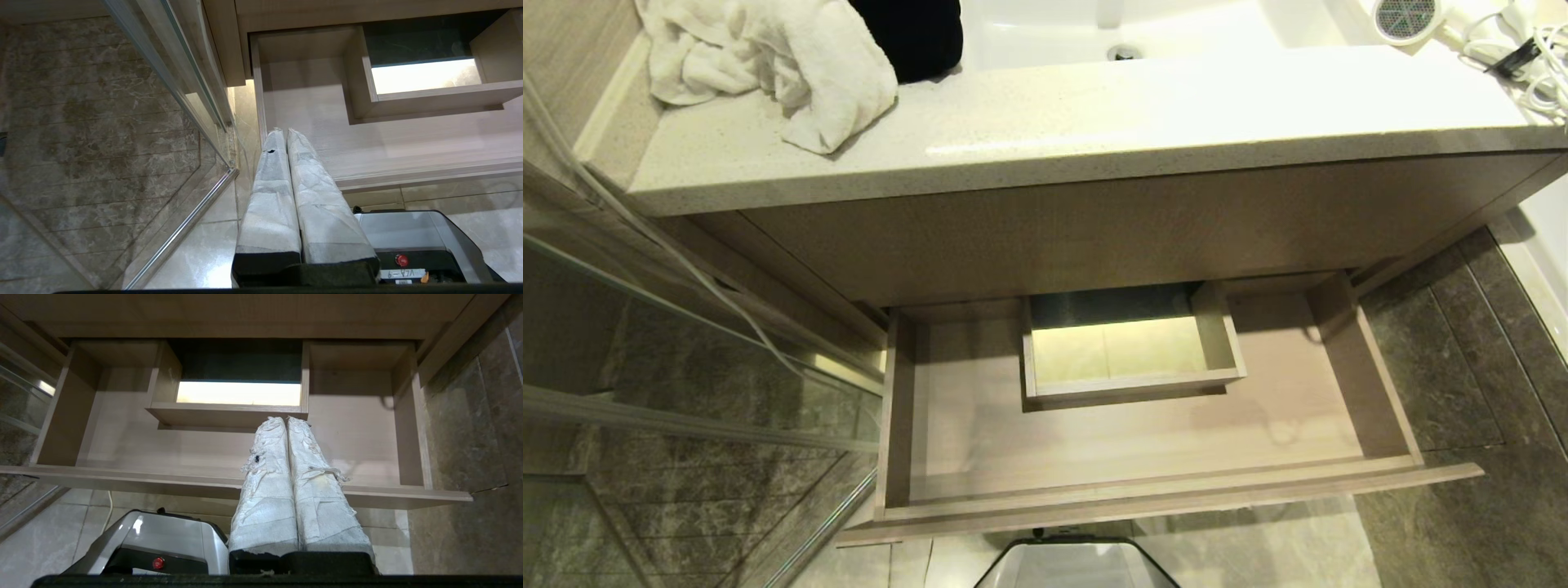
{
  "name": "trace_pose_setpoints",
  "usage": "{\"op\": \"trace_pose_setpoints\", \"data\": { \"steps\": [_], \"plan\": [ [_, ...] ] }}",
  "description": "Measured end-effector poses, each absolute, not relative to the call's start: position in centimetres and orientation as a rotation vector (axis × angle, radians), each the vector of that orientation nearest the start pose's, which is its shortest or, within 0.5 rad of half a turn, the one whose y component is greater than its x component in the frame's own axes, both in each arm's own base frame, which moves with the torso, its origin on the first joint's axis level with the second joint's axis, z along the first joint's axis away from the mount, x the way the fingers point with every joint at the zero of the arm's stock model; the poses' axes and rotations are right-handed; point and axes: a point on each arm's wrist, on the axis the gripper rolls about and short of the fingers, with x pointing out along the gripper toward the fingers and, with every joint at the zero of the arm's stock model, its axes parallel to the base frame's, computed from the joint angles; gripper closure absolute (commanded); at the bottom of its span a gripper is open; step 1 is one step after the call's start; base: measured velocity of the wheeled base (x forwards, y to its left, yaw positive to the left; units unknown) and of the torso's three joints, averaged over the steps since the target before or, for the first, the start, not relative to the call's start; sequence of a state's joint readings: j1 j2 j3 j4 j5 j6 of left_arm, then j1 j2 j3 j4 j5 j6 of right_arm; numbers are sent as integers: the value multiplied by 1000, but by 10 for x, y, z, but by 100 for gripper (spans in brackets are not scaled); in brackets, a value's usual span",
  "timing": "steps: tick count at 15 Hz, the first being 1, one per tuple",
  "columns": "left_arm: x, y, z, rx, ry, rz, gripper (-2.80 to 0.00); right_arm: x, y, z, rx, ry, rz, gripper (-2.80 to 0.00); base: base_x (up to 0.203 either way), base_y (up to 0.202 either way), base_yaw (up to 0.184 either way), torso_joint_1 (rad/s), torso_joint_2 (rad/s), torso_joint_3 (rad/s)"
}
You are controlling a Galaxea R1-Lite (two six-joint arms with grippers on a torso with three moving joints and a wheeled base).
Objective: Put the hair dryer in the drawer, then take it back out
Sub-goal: Pick up the hairdryer
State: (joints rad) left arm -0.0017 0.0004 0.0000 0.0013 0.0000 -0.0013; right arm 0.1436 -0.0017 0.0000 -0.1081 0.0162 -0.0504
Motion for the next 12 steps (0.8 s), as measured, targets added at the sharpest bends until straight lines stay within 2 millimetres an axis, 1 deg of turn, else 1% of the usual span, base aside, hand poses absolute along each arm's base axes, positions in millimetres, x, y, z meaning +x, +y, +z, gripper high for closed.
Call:
{"op": "trace_pose_setpoints", "data": {
  "steps": [1,3,12],
  "plan": [
    [-23,0,75,-1,2,-2,0,-23,-3,86,-44,-114,157,0,0,0,0,198,-390,-177],
    [-23,0,75,-2,2,-1,0,-23,-3,86,-47,-113,157,0,0,0,0,47,-85,-41],
    [-23,0,75,-1,2,-2,0,-23,-3,87,-41,-115,158,0,0,0,0,3,-2,-2]
  ]
}}
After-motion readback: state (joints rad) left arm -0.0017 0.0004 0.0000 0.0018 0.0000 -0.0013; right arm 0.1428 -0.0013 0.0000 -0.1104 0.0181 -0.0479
